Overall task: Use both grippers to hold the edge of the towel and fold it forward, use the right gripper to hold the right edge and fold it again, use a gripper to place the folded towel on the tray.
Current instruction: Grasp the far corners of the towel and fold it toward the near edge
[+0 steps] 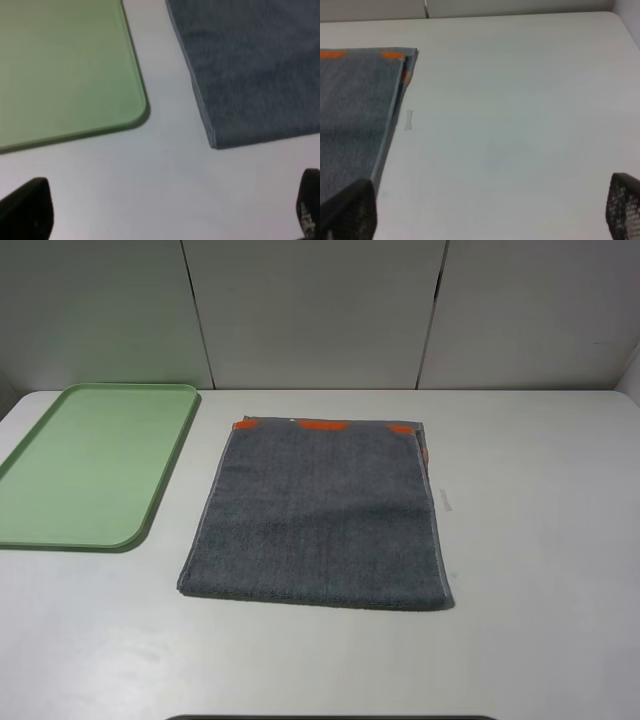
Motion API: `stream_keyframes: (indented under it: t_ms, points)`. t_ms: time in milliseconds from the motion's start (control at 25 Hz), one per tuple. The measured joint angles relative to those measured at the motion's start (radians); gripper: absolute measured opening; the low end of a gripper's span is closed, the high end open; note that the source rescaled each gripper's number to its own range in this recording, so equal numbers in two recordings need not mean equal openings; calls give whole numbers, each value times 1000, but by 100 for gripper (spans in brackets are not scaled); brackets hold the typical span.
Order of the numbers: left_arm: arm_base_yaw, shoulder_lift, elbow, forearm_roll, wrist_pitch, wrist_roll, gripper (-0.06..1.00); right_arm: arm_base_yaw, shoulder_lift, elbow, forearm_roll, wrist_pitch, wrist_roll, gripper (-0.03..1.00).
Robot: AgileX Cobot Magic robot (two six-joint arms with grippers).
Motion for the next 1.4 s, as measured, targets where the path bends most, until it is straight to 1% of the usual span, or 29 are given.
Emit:
stream_keyframes:
  t_ms: [280,400,680,840,1000,1200,1360,1400]
  points:
    - [0,0,0,0,4,8,99,0,2,0,0,0,0,100]
    - [0,38,-4,-1,13,18,99,0,45,-2,1,0,0,100]
    - [0,174,-37,-1,-20,124,99,0,179,-75,29,-48,-31,100]
    - [0,260,-61,-1,-47,189,99,0,274,-119,54,-54,-86,100]
    - [-2,348,-86,-2,-69,234,99,0,374,-155,76,-81,-171,100]
    - [-51,448,-89,-16,-136,301,99,0,486,-171,148,-112,-262,100]
    - [-97,534,-89,-19,-194,343,99,0,575,-173,214,-152,-371,100]
    - [-97,534,-89,-19,-194,343,99,0,596,-173,233,-163,-410,100]
